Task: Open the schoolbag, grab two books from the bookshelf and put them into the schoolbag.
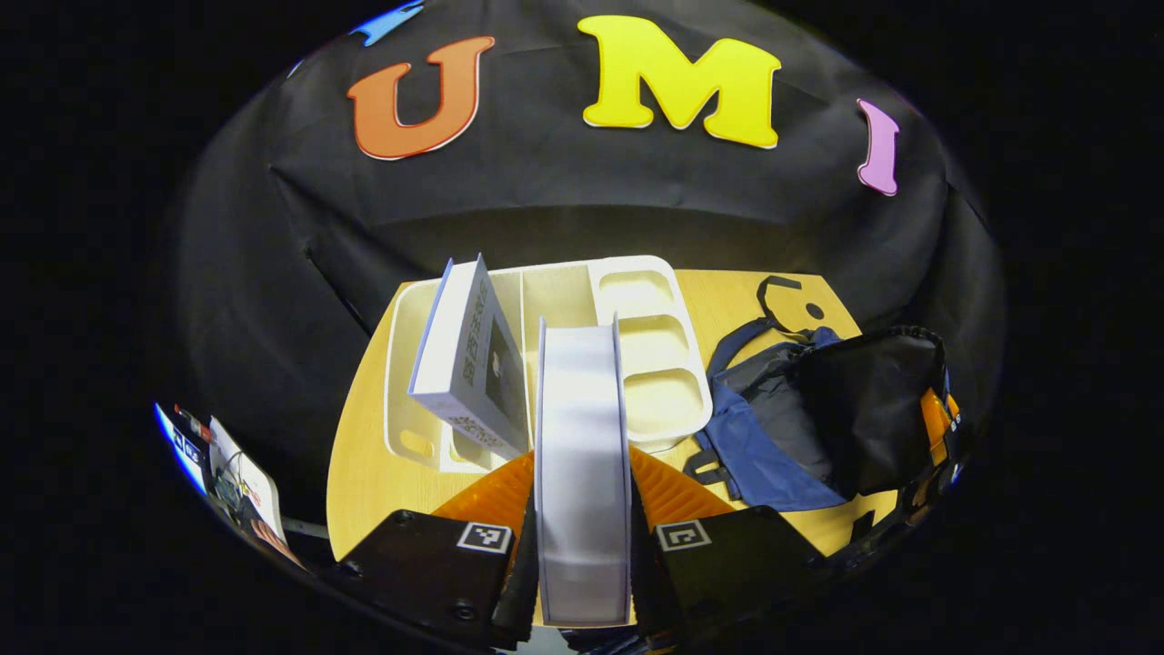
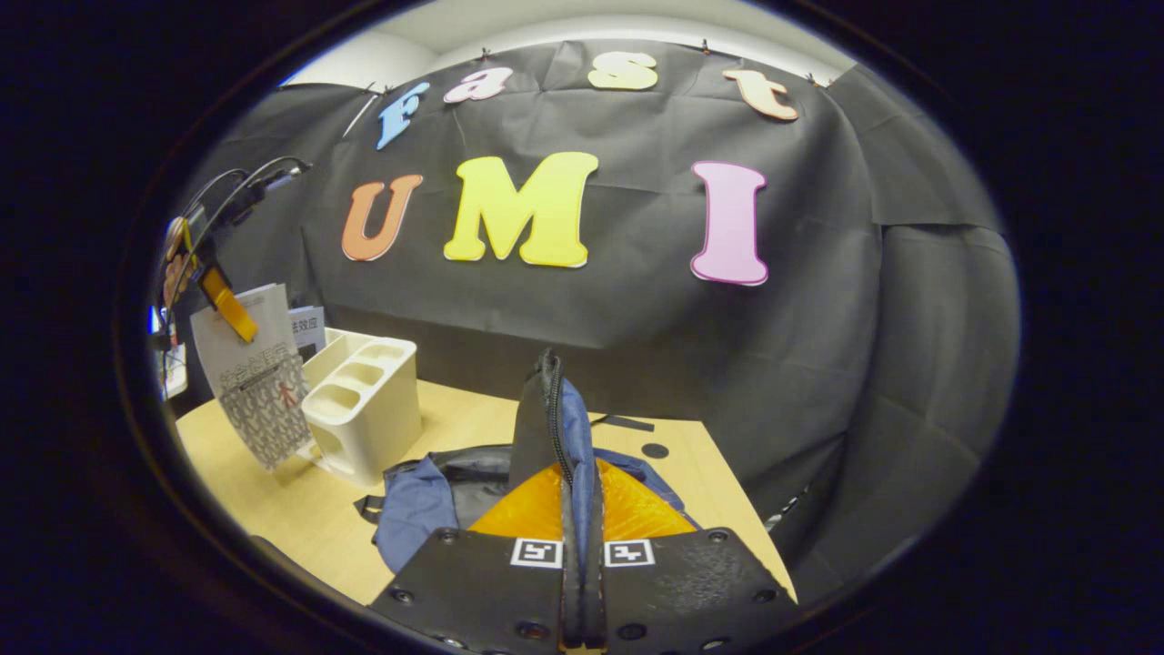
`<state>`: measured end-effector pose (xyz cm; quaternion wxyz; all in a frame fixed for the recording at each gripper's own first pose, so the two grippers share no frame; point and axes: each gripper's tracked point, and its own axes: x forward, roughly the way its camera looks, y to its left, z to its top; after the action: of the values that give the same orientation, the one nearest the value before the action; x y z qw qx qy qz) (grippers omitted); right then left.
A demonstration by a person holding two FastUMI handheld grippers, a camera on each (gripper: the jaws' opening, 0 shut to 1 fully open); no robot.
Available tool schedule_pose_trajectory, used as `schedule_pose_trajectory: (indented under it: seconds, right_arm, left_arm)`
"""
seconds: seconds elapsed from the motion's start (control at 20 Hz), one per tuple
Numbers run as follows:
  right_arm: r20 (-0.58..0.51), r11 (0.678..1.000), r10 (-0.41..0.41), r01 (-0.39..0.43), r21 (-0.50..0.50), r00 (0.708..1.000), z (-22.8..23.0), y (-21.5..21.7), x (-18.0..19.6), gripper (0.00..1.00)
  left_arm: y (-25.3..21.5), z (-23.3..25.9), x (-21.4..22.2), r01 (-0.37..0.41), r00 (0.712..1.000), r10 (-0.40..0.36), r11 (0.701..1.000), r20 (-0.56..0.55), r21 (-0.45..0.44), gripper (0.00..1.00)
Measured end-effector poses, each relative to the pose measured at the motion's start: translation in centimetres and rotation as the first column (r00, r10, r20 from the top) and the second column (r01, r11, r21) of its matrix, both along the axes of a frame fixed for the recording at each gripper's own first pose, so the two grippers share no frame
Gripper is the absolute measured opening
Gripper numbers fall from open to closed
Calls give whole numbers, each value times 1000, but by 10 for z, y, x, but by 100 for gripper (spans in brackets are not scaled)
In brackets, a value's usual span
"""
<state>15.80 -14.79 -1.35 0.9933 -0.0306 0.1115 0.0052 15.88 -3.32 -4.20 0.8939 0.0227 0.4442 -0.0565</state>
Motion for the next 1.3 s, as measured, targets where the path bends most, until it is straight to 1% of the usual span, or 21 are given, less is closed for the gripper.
schedule_pose_trajectory:
  seconds: [0.05,0.15,0.25,0.3,0.35,0.45,0.55,0.65,0.75,0.85,0.95,1.1,1.3]
  right_arm:
    - [-3,1000,-1,1,-1,1000,-2,1,0,2]
    - [-7,1000,-10,10,-15,1000,-1,-3,1,2]
    - [-22,999,-18,17,-38,1000,-1,-4,3,2]
    - [-37,999,-29,27,-46,999,-2,-5,4,2]
    - [-47,998,-33,30,-49,998,-3,-5,5,2]
    - [-60,998,-36,32,-62,998,-2,-1,8,2]
    - [-62,997,-34,30,-74,997,0,3,9,2]
    - [-63,996,-36,31,-79,997,1,6,11,2]
    - [-75,996,-35,28,-87,997,1,10,12,2]
    - [-86,994,-32,23,-103,996,4,12,14,2]
    - [-87,994,-40,31,-108,995,9,8,17,2]
    - [-65,995,-52,46,-91,997,21,3,15,2]
    - [-41,992,-58,53,-111,997,42,-4,23,2]
  left_arm:
    - [2,-2,-7,-21,1000,21,1000,-1,-21,42]
    - [0,-9,-23,-43,999,42,995,-13,-87,43]
    - [1,-16,-32,-92,996,88,980,-30,-176,43]
    - [-3,-19,-38,-127,992,119,962,-50,-240,43]
    - [-8,-21,-45,-160,987,142,938,-79,-309,43]
    - [-13,-31,-55,-209,977,169,885,-131,-415,45]
    - [-18,-40,-61,-243,968,183,840,-169,-484,44]
    - [-31,-40,-65,-232,971,156,798,-182,-557,44]
    - [-47,-34,-65,-214,976,132,747,-175,-630,44]
    - [-60,-30,-64,-192,981,115,713,-157,-674,43]
    - [-73,-26,-54,-180,984,121,681,-133,-710,43]
    - [-97,-23,-40,-165,986,129,651,-107,-741,43]
    - [-140,-23,-21,-139,989,122,616,-81,-775,43]
